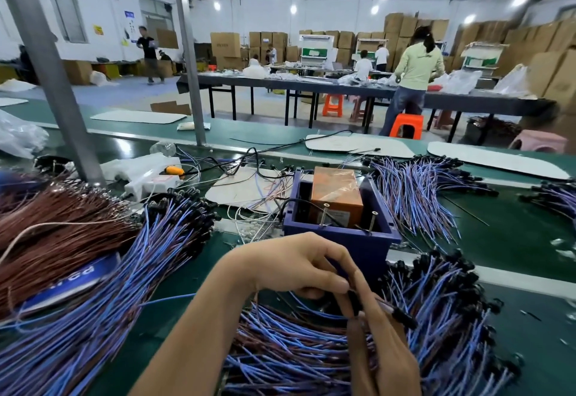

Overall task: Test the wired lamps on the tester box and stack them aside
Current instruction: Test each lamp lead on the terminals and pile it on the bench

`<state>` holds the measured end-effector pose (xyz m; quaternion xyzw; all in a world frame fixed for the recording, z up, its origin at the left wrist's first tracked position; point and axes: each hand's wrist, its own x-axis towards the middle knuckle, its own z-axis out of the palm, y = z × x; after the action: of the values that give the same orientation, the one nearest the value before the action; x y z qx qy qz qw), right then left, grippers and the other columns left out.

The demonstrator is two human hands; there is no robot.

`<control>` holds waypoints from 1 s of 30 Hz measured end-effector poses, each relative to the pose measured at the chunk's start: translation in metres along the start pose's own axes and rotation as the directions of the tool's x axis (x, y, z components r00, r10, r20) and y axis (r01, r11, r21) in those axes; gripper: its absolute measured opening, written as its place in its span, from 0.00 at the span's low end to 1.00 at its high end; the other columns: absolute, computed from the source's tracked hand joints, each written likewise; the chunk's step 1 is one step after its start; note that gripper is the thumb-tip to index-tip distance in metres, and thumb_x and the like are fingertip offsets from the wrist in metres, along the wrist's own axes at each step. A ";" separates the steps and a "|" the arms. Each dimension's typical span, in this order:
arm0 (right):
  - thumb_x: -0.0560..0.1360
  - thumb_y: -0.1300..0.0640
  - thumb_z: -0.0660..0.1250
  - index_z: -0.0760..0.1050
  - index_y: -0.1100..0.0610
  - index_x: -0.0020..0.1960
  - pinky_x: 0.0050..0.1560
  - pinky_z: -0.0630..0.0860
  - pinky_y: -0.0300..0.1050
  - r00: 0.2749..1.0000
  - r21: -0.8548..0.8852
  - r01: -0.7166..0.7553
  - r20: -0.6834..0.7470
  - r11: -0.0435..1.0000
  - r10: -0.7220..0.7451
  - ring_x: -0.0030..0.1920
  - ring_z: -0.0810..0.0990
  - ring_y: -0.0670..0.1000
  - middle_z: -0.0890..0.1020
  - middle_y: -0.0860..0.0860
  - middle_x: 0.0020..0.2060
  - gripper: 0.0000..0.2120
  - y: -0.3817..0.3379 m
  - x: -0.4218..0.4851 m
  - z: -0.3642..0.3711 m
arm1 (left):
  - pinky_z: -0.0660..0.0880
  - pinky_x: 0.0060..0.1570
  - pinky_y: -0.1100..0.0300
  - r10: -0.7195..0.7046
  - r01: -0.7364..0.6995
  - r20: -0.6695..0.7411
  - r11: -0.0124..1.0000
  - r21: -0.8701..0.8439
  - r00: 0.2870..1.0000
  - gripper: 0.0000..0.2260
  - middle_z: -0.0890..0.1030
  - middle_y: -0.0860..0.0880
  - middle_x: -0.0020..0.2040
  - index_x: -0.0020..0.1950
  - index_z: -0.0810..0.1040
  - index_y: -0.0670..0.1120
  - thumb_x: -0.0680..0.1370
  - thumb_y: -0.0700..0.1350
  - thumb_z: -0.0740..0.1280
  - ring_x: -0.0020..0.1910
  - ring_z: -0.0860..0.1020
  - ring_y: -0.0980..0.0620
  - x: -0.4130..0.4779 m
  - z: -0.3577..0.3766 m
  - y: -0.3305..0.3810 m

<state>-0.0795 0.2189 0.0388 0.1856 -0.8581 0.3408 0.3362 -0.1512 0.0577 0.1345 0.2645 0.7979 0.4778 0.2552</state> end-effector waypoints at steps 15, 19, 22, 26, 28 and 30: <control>0.68 0.68 0.74 0.76 0.59 0.43 0.51 0.74 0.53 0.809 -0.081 -0.491 -0.411 0.867 0.420 0.53 0.75 0.62 0.81 0.61 0.57 0.09 0.054 0.015 -0.015 | 0.68 0.28 0.68 -0.148 0.162 -0.188 0.985 0.059 0.971 0.02 0.85 0.47 0.39 0.46 0.82 0.47 0.76 0.43 0.69 0.28 0.72 0.57 -0.049 -0.054 -0.023; 0.64 0.73 0.74 0.78 0.62 0.46 0.56 0.72 0.60 0.863 -0.193 -0.467 -0.311 0.863 0.398 0.58 0.75 0.66 0.80 0.60 0.60 0.14 0.061 0.014 -0.014 | 0.74 0.30 0.66 -0.074 0.050 -0.401 0.996 -0.070 0.913 0.03 0.84 0.43 0.40 0.44 0.83 0.46 0.73 0.44 0.71 0.30 0.76 0.54 -0.058 -0.058 -0.022; 0.62 0.71 0.77 0.81 0.60 0.53 0.59 0.72 0.63 0.909 -0.255 -0.405 -0.218 0.878 0.356 0.59 0.76 0.67 0.82 0.59 0.56 0.20 0.061 0.014 -0.013 | 0.77 0.34 0.64 0.018 -0.133 -0.437 0.963 -0.234 0.899 0.07 0.84 0.42 0.40 0.43 0.84 0.46 0.67 0.45 0.73 0.33 0.80 0.52 -0.056 -0.052 -0.012; 0.58 0.66 0.82 0.81 0.59 0.57 0.55 0.72 0.71 0.948 -0.345 -0.316 -0.151 0.884 0.280 0.56 0.77 0.70 0.83 0.60 0.53 0.28 0.058 0.015 -0.015 | 0.78 0.35 0.65 0.136 -0.263 -0.388 0.917 -0.298 0.912 0.06 0.85 0.43 0.41 0.44 0.85 0.47 0.68 0.41 0.75 0.33 0.81 0.53 -0.046 -0.041 -0.002; 0.60 0.59 0.82 0.77 0.56 0.64 0.61 0.67 0.69 0.936 -0.346 -0.350 -0.105 0.870 0.335 0.63 0.73 0.70 0.81 0.60 0.57 0.34 0.056 0.015 -0.015 | 0.77 0.34 0.65 0.159 -0.282 -0.383 0.915 -0.290 0.910 0.06 0.85 0.45 0.39 0.43 0.85 0.48 0.68 0.43 0.73 0.33 0.81 0.54 -0.042 -0.036 0.002; 0.64 0.47 0.78 0.61 0.46 0.74 0.70 0.57 0.61 0.889 -0.338 -0.445 -0.054 0.830 0.455 0.74 0.59 0.63 0.75 0.57 0.67 0.43 0.051 0.017 -0.016 | 0.76 0.34 0.65 0.171 -0.280 -0.375 0.925 -0.257 0.911 0.06 0.84 0.48 0.36 0.43 0.85 0.48 0.67 0.46 0.74 0.32 0.79 0.54 -0.038 -0.032 0.005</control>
<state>-0.1123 0.2645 0.0363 -0.0774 -0.9281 0.2539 0.2612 -0.1437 0.0148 0.1578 0.2251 0.7101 0.6608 0.0913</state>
